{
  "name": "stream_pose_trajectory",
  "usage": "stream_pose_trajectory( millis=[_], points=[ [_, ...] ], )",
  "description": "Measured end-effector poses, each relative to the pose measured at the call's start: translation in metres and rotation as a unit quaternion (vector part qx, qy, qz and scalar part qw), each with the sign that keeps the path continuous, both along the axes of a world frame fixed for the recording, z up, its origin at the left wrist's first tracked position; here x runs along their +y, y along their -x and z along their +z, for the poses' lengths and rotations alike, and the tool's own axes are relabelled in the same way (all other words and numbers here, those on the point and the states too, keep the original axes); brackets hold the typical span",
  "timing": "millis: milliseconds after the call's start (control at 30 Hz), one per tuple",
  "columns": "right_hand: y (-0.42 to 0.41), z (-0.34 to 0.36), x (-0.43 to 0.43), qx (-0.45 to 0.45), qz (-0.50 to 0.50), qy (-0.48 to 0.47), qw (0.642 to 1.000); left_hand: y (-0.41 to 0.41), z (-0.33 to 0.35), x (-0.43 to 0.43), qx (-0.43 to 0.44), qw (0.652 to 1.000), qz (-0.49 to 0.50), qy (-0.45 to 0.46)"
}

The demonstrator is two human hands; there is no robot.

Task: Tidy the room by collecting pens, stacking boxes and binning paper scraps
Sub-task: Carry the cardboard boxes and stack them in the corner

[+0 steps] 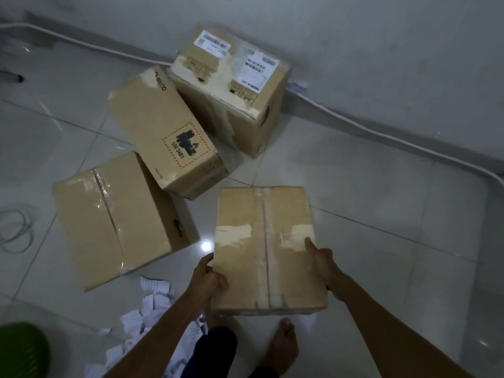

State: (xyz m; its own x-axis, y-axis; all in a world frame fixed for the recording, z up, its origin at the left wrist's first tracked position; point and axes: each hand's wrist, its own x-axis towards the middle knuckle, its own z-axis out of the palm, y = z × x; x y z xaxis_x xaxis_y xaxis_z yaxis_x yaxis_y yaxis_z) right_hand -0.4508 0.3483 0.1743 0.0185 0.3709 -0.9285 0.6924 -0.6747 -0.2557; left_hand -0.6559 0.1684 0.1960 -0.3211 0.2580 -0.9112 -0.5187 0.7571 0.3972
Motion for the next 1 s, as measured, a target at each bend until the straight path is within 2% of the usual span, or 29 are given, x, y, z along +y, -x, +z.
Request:
stream_pose_trajectory(
  millis=[67,200,367,533,633,867,1000],
  points=[
    [0.004,-0.008,-0.007,-0.003,0.013,0.013,1.0,-0.001,-0.012,0.0,0.023,1.0,-0.018,0.002],
    [0.008,-0.027,-0.023,0.009,-0.015,0.09,0.996,0.008,-0.047,0.002,0.01,1.0,-0.017,-0.002],
    [0.01,-0.058,-0.022,0.06,-0.067,0.004,0.996,0.021,-0.077,0.014,0.008,1.0,-0.004,-0.016],
    [0.009,-0.088,-0.023,0.135,-0.159,-0.025,0.978,0.034,-0.098,0.027,0.057,0.993,-0.092,-0.043],
    [0.007,-0.1,-0.034,0.177,-0.236,-0.023,0.955,0.031,-0.107,0.022,0.024,0.99,-0.122,-0.061],
    [0.003,-0.104,-0.042,0.146,-0.216,-0.066,0.963,0.027,-0.114,0.018,-0.013,0.996,-0.071,-0.043],
    [-0.003,-0.093,-0.043,0.141,-0.221,-0.08,0.962,0.026,-0.103,0.027,0.006,0.997,-0.068,-0.044]
  ],
)
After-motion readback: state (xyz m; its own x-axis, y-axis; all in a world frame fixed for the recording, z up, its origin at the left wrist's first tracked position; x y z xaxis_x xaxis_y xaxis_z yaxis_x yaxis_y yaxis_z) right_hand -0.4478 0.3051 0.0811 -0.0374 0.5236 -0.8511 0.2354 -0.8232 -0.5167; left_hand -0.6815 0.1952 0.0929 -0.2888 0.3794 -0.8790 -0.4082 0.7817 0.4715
